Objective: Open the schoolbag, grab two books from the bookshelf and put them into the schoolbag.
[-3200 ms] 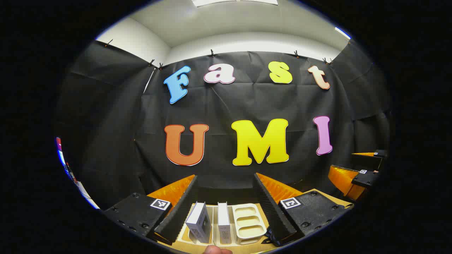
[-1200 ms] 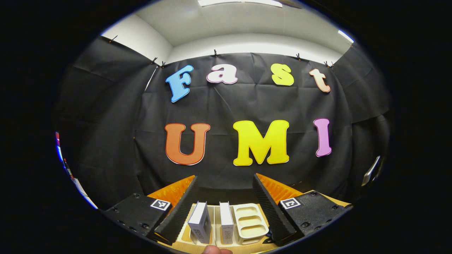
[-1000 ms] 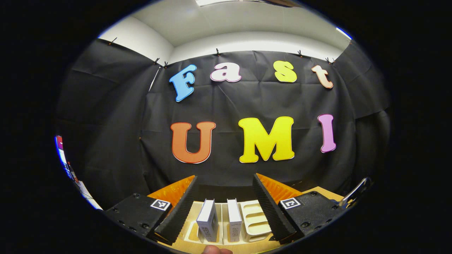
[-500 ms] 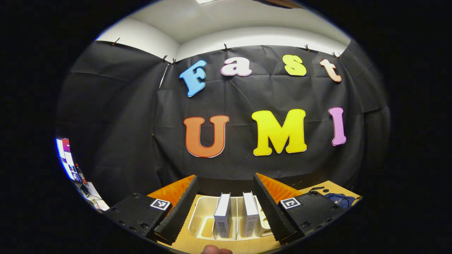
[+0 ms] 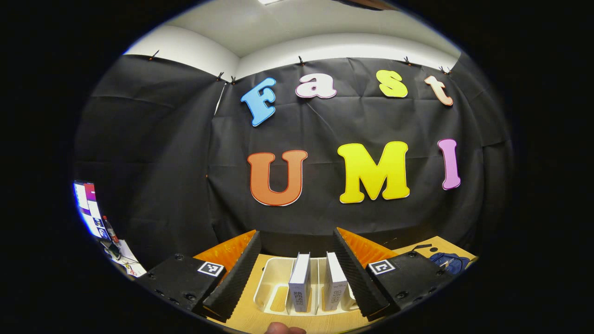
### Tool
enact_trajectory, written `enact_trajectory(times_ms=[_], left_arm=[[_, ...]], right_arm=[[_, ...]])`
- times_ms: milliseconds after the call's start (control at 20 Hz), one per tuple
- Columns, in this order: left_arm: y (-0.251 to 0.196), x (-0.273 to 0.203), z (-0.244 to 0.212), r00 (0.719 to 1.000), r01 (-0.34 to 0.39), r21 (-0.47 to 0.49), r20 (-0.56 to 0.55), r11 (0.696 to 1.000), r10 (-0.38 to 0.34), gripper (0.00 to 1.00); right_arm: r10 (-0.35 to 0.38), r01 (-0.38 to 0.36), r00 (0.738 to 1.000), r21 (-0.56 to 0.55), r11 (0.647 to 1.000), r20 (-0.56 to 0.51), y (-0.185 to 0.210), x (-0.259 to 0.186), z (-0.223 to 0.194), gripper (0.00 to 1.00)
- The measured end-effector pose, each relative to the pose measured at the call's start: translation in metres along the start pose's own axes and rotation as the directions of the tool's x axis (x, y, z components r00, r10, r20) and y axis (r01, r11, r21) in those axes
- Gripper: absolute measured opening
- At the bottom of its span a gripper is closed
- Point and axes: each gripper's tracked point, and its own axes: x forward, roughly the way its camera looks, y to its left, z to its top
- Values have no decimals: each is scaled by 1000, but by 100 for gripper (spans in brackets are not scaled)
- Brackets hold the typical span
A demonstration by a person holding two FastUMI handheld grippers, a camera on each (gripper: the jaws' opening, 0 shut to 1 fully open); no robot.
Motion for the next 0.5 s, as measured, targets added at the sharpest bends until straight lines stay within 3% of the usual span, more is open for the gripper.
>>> enact_trajectory(times_ms=[50, 100, 200, 250, 350, 500], left_arm=[[-1, 0, -2, 1000, 2, -5, -4, 1000, -2, 97], [-2, 0, -3, 1000, 3, -7, -8, 1000, -3, 97], [-4, 0, -3, 1000, 5, -13, -13, 1000, -5, 97], [-6, 0, -6, 1000, 7, -16, -15, 1000, -7, 97], [-5, 0, -8, 1000, 6, -18, -20, 1000, -7, 97], [-5, 3, -11, 1000, 8, -16, -30, 1000, -8, 97]], right_arm=[[2, -2, 1000, -5, 1000, -1, 0, -1, 1, 46], [7, -7, 1000, -13, 1000, -2, 0, -3, 3, 28], [37, -37, 999, -11, 999, -13, -1, -8, 4, 11], [37, -37, 999, -7, 999, -21, -6, -10, 4, 11], [85, -84, 996, 35, 996, -23, -9, -19, 12, 1], [110, -110, 994, 59, 992, 0, -20, -35, 28, 1]])
